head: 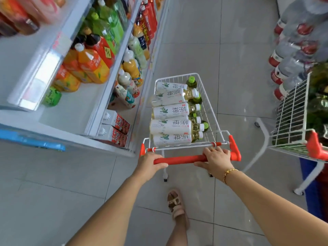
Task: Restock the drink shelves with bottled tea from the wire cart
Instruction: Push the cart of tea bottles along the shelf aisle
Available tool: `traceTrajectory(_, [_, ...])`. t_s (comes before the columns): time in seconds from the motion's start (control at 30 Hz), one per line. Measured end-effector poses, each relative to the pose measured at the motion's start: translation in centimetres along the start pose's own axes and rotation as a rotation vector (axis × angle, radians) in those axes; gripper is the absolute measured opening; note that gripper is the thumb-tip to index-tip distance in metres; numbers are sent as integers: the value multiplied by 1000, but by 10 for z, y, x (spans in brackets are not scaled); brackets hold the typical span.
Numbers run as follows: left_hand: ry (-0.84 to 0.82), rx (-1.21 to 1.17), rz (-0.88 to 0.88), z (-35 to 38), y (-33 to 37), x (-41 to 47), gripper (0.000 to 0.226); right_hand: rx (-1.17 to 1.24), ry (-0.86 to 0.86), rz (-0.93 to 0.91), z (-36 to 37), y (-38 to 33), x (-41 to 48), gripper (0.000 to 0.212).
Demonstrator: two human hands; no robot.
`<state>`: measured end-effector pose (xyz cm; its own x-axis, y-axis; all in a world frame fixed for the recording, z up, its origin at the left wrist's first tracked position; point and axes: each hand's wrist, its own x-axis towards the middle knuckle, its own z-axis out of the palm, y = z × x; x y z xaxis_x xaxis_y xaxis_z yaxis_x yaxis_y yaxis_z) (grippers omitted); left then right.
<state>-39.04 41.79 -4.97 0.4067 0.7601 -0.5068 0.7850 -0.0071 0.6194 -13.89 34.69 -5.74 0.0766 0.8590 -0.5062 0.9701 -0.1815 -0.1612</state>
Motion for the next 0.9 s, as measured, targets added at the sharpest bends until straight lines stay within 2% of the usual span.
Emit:
traceTrajectory(0.23, [-10, 62, 64, -44, 15, 72, 14, -5, -58, 34, -47, 4, 67, 48])
traceTrajectory(0.4, [-32, 63, 69, -76, 26, 128, 27, 43, -43, 40, -77, 9, 115, 46])
traceTrajectory(0.5, [-55, 70, 58, -99, 37, 168, 10, 88, -45, 49, -100, 15, 152, 42])
traceTrajectory(0.8, [-75, 89, 75, -179, 87, 323, 17, 73, 7, 38, -188, 46, 298, 44])
traceTrajectory(0.9, [-77, 68, 51, -211, 109, 381, 12, 66, 13, 25, -226, 59, 355, 41])
